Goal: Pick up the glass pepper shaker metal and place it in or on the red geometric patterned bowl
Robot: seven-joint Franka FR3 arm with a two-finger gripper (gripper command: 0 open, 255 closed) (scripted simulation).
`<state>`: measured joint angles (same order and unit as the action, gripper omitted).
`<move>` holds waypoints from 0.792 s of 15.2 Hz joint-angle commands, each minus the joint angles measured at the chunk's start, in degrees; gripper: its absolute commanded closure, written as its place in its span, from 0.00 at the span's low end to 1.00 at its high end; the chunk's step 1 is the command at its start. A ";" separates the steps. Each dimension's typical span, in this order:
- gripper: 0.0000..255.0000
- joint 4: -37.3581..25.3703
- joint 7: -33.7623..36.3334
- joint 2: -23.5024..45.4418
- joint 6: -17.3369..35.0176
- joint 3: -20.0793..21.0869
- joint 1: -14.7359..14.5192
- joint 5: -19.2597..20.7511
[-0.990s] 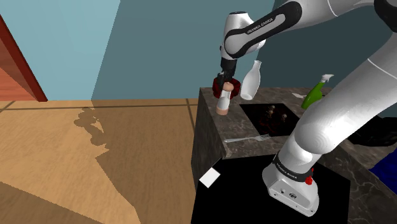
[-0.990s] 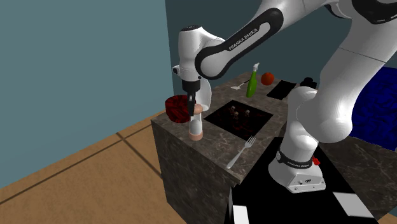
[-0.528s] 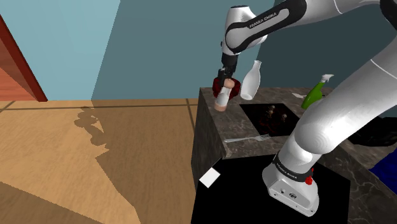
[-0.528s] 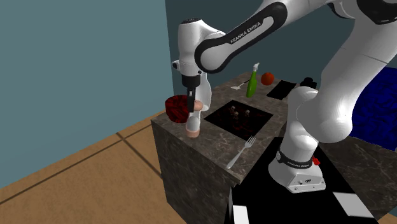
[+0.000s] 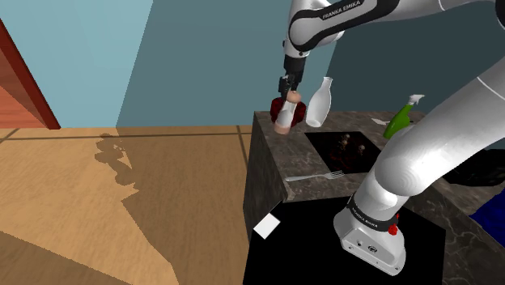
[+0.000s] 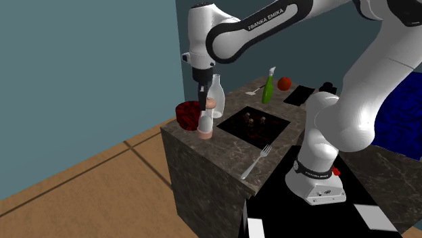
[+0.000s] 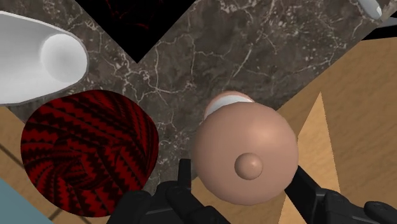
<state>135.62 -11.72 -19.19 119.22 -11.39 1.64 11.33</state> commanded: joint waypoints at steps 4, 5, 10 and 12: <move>1.00 -2.92 -0.37 -1.22 -4.13 0.31 -0.10 -0.26; 1.00 -3.54 -0.45 -1.39 -4.93 0.36 -0.12 -0.31; 1.00 -6.82 -0.84 -2.05 -8.85 0.63 -0.23 -0.57; 1.00 -8.20 -1.00 -2.22 -10.40 0.74 -0.27 -0.68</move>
<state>128.44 -12.61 -21.53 109.74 -10.71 1.42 10.76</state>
